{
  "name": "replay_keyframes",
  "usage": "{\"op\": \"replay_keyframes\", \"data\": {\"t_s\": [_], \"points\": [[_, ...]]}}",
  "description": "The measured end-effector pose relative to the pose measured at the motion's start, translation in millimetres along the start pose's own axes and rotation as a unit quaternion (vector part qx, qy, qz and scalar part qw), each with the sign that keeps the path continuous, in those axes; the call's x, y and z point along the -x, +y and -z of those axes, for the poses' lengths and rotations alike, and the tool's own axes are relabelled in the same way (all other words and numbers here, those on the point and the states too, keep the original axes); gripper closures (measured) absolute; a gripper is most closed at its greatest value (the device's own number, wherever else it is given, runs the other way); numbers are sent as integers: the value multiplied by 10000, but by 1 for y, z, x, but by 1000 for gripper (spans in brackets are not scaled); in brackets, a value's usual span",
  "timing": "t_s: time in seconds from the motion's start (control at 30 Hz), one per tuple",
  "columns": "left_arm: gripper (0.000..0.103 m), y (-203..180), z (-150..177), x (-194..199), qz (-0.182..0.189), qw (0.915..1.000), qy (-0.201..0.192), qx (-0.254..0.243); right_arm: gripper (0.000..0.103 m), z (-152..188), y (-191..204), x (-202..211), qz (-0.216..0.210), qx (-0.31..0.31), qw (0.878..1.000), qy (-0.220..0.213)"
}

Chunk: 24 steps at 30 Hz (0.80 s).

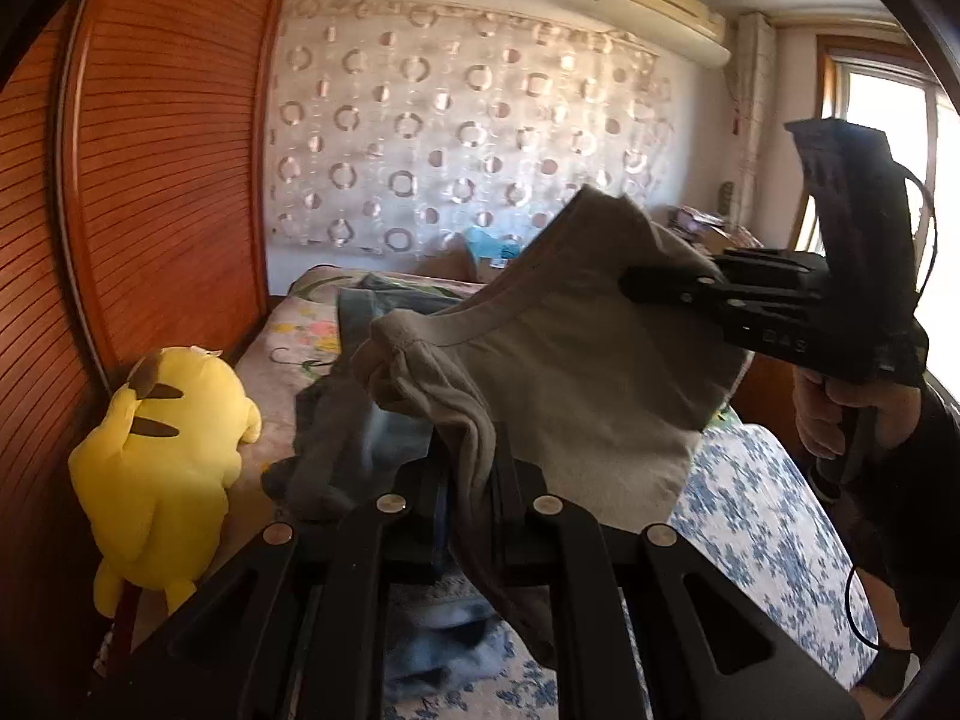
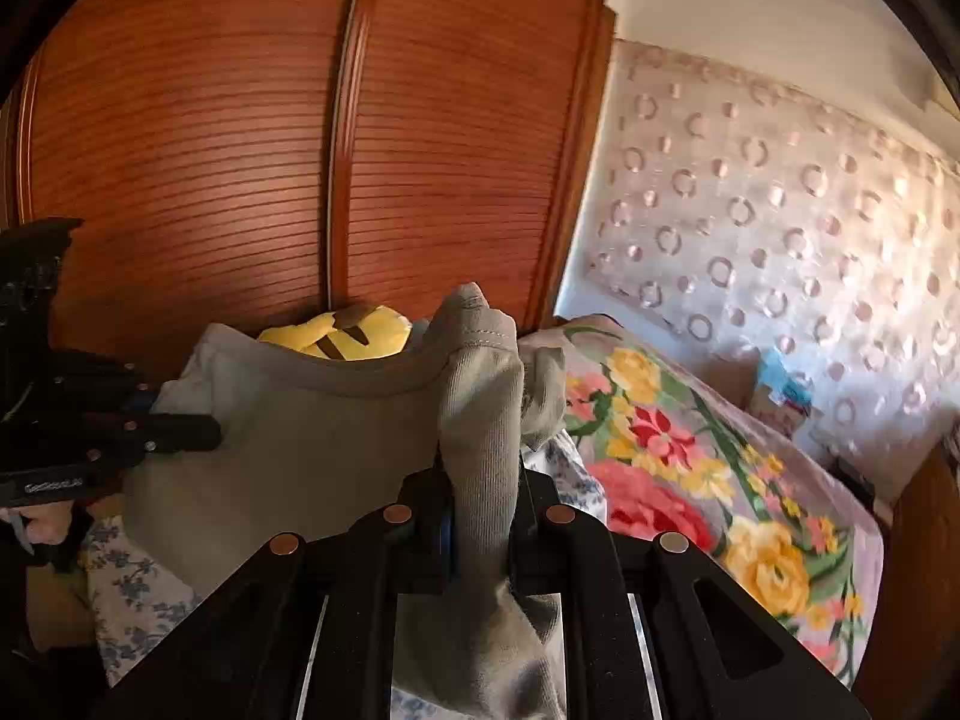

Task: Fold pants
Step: 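Lift the folded pants with the left gripper and carry them toward the jeans stack, then lower the pants onto the blue jeans stack and open the left gripper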

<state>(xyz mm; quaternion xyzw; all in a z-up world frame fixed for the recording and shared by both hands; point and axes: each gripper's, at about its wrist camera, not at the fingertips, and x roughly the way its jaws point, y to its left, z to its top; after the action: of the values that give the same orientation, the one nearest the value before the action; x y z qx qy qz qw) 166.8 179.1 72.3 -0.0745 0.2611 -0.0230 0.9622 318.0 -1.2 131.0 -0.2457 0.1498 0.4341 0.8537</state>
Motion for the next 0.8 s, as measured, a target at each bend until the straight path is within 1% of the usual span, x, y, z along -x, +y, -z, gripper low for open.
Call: {"op": "replay_keyframes", "data": {"t_s": [0.1,0.33,0.47,0.57,0.63,0.7,0.73,0.8], "points": [[91,7,1,-5,-74,9999,-8,111,91,-13,-6,-26,-43,129,9998,145],[91,24,3,-19,-174,9991,12,384,90,-36,-11,-73,-256,471,9985,137],[91,27,4,-22,-217,9986,53,475,90,-41,-10,-99,-398,708,9962,304],[91,32,6,-24,-311,9981,80,531,90,-45,-13,-122,-523,695,9953,435],[91,37,8,-25,-352,9975,120,604,83,-42,-16,-131,-570,590,9952,535],[91,40,9,-24,-414,9970,150,632,72,-46,-24,-140,-513,393,9962,582],[90,41,9,-24,-432,9969,171,637,69,-47,-28,-140,-483,282,9968,566],[85,42,9,-23,-459,9967,200,644,57,-49,-39,-136,-407,15,9982,442]]}}
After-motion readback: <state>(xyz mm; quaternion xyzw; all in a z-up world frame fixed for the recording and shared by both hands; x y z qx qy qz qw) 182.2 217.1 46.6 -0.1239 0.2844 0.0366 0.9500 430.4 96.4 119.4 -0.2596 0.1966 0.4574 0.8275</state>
